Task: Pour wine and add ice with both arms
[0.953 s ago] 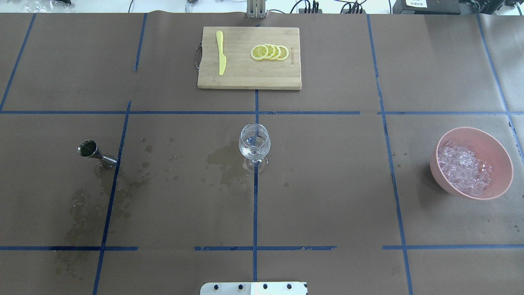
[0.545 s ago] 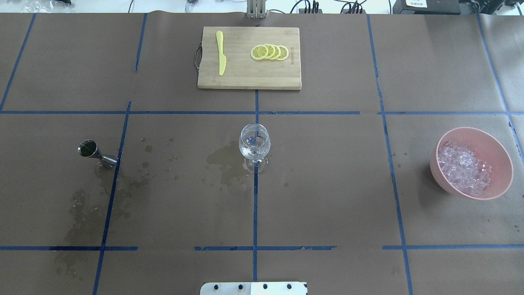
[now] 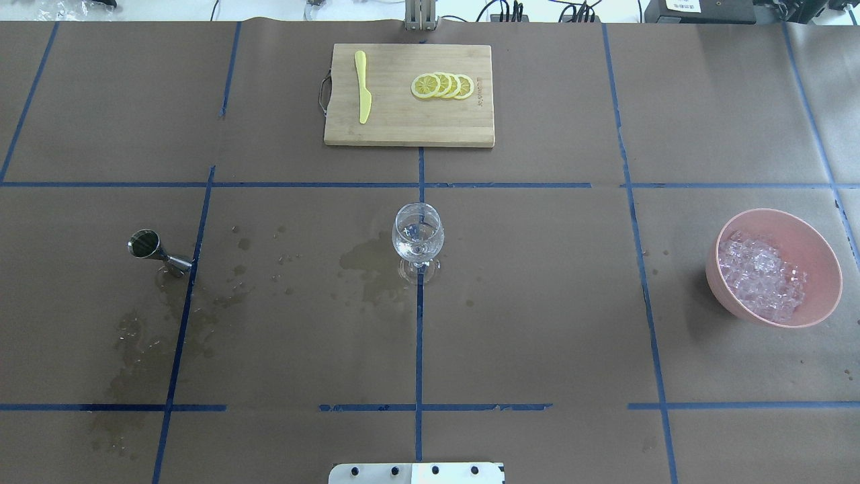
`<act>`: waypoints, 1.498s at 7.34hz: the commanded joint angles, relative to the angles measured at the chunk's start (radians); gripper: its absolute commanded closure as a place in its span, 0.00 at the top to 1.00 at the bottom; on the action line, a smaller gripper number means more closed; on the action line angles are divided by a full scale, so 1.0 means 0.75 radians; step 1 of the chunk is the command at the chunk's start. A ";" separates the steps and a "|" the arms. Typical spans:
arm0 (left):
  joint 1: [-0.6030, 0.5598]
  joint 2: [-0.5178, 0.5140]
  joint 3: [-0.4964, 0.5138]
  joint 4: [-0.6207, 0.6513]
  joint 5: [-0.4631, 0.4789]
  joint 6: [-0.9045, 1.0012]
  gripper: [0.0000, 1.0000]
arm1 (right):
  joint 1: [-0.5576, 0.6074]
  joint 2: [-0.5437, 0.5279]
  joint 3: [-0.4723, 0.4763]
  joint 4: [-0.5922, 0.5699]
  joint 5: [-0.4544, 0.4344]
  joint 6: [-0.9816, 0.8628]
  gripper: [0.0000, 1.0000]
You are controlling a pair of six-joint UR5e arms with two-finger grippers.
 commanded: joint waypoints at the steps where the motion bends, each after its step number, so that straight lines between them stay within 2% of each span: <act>1: 0.319 0.092 -0.111 -0.252 0.247 -0.448 1.00 | -0.002 -0.008 0.015 0.002 0.010 0.001 1.00; 2: 0.474 0.185 -0.113 -0.444 0.386 -0.616 1.00 | -0.004 0.003 0.015 -0.004 0.012 0.003 1.00; 3: 0.617 0.243 -0.113 -0.539 0.543 -0.752 1.00 | -0.006 0.005 0.017 -0.008 0.012 0.003 1.00; 6: 1.098 0.306 -0.113 -0.550 1.048 -1.098 1.00 | -0.012 0.009 0.059 -0.010 0.025 0.049 1.00; 7: 1.241 0.319 -0.113 -0.546 1.200 -1.188 1.00 | -0.053 0.011 0.104 -0.008 0.023 0.214 1.00; 9: 1.469 0.354 -0.099 -0.534 1.470 -1.347 1.00 | -0.145 0.015 0.233 -0.010 0.020 0.446 1.00; 11: 1.567 0.358 -0.050 -0.493 1.683 -1.434 1.00 | -0.229 0.017 0.303 -0.010 0.014 0.577 1.00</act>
